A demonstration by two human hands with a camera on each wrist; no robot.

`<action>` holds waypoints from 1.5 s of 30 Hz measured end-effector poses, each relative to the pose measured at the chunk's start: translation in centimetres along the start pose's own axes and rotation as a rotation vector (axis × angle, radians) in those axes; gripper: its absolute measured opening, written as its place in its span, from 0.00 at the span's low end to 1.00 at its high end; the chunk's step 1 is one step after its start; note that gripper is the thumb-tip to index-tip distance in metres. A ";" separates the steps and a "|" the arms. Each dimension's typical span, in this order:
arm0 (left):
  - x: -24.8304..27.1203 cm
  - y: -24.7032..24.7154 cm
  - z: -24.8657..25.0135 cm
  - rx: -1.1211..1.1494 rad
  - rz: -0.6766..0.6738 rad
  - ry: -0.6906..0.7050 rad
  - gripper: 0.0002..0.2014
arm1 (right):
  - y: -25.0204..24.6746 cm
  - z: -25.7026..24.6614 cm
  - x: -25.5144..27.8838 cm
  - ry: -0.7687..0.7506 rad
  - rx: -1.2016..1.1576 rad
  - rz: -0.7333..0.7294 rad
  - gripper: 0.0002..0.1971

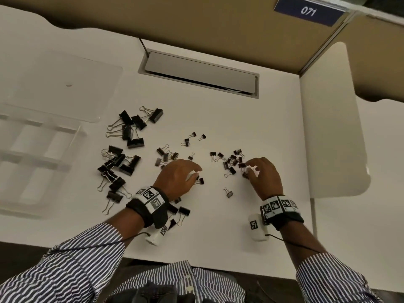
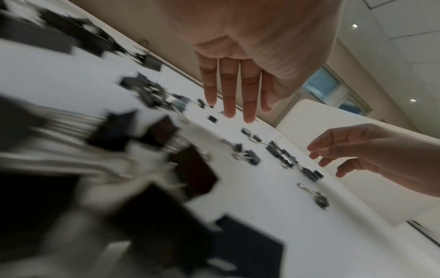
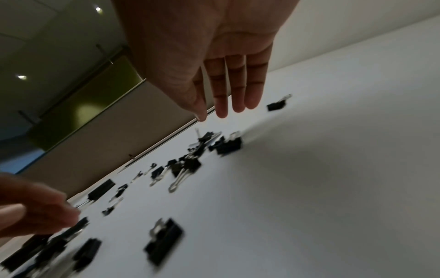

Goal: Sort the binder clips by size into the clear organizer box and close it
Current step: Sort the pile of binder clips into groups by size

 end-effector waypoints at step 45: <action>-1.4 4.7 3.3 -0.199 0.014 -0.187 0.13 | -1.5 4.7 -0.5 0.197 0.058 -0.107 0.06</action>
Point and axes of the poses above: each hand's wrist, its own x-axis away from the middle knuckle, its own y-axis out of the palm, z = x × y, the point moved 6 cm from there along -x, towards the middle knuckle, and after that the axes turned 7 degrees about -y, right-handed, at the moved point
